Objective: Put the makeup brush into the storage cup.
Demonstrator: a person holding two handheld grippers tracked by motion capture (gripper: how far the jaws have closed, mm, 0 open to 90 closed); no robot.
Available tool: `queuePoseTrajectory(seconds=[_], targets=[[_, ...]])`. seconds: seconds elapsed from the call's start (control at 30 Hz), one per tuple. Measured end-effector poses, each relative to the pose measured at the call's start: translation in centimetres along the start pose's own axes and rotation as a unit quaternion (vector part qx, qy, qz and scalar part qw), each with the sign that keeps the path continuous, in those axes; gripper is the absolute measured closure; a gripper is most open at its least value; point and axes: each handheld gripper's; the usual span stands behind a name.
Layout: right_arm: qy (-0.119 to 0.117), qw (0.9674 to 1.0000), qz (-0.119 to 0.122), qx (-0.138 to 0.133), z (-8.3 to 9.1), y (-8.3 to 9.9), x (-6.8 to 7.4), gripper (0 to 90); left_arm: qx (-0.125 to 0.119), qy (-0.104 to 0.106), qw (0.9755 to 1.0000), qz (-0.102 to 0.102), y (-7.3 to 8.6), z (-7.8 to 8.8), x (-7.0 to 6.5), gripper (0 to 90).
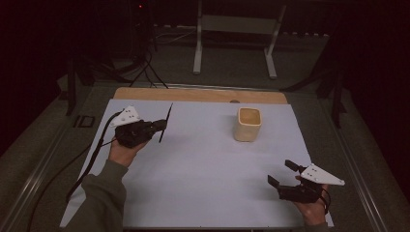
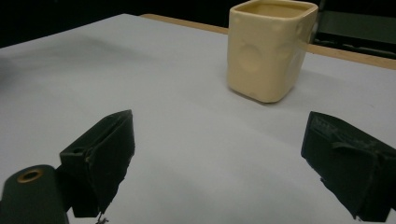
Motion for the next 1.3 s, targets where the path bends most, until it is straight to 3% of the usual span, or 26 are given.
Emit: queuePoseTrajectory(seconds=[0.27,0.43,0.67,0.93,1.3], targets=[[-0.010,0.9999,-0.009,-0.009,0.0,-0.5,0.1,9.6,-0.009,0.007,0.9999,-0.001,0.1,-0.9,-0.5,86.4],[-0.029,0.9994,-0.011,-0.013,0.0,-1.5,0.2,9.6,-0.013,0.010,0.9999,-0.002,0.2,-1.2,-0.8,86.4],[-0.053,0.9985,0.009,-0.013,-0.9,-3.4,0.5,9.6,-0.015,0.014,0.9998,-0.005,0.5,-1.7,-1.4,86.4],[-0.081,0.9958,0.037,-0.024,-2.7,-6.2,2.0,9.7,-0.022,0.021,0.9995,-0.001,0.7,-2.3,-2.0,86.4],[-0.111,0.9921,0.046,-0.039,-4.5,-9.4,3.7,11.9,-0.025,0.032,0.9992,-0.004,0.5,-3.1,-2.9,86.4]])
Point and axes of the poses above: each handheld gripper's, and its own axes: z roughly backward along the jaws, y roughly out of its underside, x roughly to its left, and after that the axes turned 4 degrees about y, right-handed
